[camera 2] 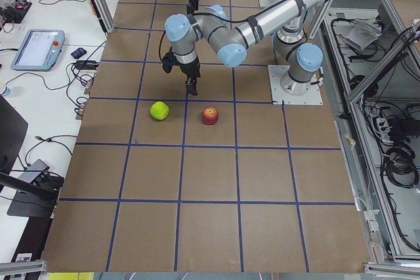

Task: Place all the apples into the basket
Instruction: 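Grasp dark apple with right gripper while left gripper grasps red apple, then carry dark apple to basket with right while left carries red apple center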

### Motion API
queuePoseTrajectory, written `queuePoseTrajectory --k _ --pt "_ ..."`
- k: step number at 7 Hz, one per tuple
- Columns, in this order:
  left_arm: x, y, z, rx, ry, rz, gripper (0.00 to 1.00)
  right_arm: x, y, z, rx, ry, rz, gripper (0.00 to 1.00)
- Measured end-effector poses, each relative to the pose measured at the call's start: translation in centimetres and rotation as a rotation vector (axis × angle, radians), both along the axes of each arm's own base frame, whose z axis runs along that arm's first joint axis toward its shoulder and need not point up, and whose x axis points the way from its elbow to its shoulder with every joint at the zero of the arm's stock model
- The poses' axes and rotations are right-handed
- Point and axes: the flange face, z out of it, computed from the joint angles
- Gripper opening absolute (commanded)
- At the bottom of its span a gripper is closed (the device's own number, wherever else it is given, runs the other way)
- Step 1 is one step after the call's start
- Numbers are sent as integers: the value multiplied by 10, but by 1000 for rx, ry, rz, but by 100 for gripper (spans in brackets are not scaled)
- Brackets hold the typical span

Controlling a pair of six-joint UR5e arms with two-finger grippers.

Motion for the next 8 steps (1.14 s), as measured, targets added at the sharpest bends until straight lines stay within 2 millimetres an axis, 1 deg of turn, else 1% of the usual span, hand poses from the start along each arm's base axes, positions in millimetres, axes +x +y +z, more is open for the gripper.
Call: queuePoseTrajectory --k 1,2,3,4,5,6,7,8 --pt "12 9 -34 4 -10 -2 100 3 -4 -16 7 -5 1 100" --pt "16 20 -67 17 -23 0 100 7 -8 -30 17 -20 4 100" --pt "13 30 -94 28 -26 1 100 10 -11 -40 25 -34 7 100" --pt "10 38 -117 35 -28 0 100 12 -13 -49 31 -39 12 82" --pt "8 44 -133 54 -33 -5 81 13 -15 -58 28 -43 14 24" --pt "9 47 -142 71 -45 -13 21 14 -18 -65 20 -47 12 0" --pt "10 47 -144 72 -56 -19 5 14 -19 -66 18 -48 9 0" --pt "11 46 -140 63 -66 -22 5 12 -19 -63 16 -47 6 0"
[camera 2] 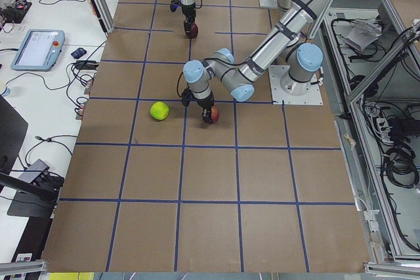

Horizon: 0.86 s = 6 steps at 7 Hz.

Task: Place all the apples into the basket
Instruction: 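Carry dark apple to basket with right while left carries red apple center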

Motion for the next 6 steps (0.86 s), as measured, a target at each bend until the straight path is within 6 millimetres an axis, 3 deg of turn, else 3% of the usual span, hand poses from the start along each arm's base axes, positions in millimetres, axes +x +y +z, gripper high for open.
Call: queuePoseTrajectory --k 1,2,3,4,6 --pt "-3 -2 11 -18 -10 -4 5 -6 -3 19 -6 -1 -8 0" --pt "-15 -3 27 -40 1 -3 5 -23 -12 54 0 6 -31 0" --pt "-38 -4 45 -58 26 22 5 -54 -31 93 15 16 -82 0" --pt "-77 -6 63 -72 34 70 5 -104 -57 123 32 27 -145 0" --pt "-195 -17 92 -130 30 224 5 -250 -94 162 38 71 -157 0"
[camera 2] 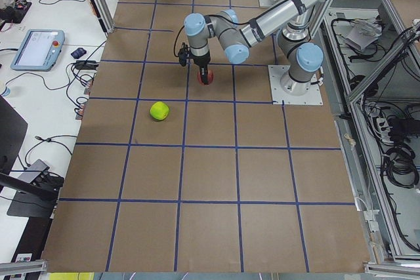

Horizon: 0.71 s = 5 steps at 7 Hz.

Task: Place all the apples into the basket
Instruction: 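Carry dark apple to basket with right while left carries red apple center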

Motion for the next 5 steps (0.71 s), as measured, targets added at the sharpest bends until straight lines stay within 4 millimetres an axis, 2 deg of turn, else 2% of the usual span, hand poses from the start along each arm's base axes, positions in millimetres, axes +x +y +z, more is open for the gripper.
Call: queuePoseTrajectory --k 2,3,4,5 --pt "-113 -17 19 -55 -17 129 6 -135 -8 11 7 1 112 0" --pt "-159 -22 17 -73 -2 167 8 -193 -8 7 5 -2 174 0" --pt "-203 -25 8 -97 31 180 9 -247 -10 -7 2 1 232 0" --pt "-243 -26 -9 -126 55 170 9 -292 -16 -30 -14 9 279 0"
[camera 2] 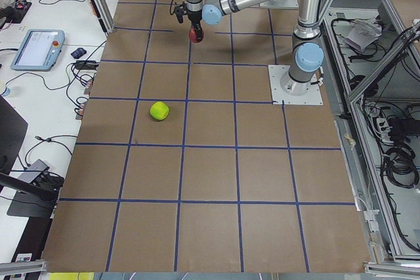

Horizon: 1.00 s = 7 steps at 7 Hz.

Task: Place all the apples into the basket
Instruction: 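Carry dark apple to basket with right while left carries red apple center, then release the dark apple into the basket while the left gripper releases the red apple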

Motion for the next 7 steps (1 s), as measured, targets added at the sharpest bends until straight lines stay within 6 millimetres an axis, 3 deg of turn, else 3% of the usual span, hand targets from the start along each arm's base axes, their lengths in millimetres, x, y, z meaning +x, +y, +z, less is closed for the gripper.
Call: queuePoseTrajectory --k 2,3,4,5,6,7 --pt "-59 2 -32 -37 20 -54 16 -64 -9 -46 -37 18 67 0" --pt "-78 2 -46 -36 24 -78 20 -84 -13 -65 -53 34 85 0" --pt "-89 1 -56 -33 30 -93 48 -93 -16 -77 -57 48 93 0" --pt "-94 0 -61 -31 30 -99 93 -97 -17 -86 -55 52 100 0" --pt "-96 0 -61 -34 29 -101 100 -99 -18 -91 -56 55 119 25" --pt "-96 -1 -55 -45 33 -105 100 -100 -20 -95 -61 60 142 48"
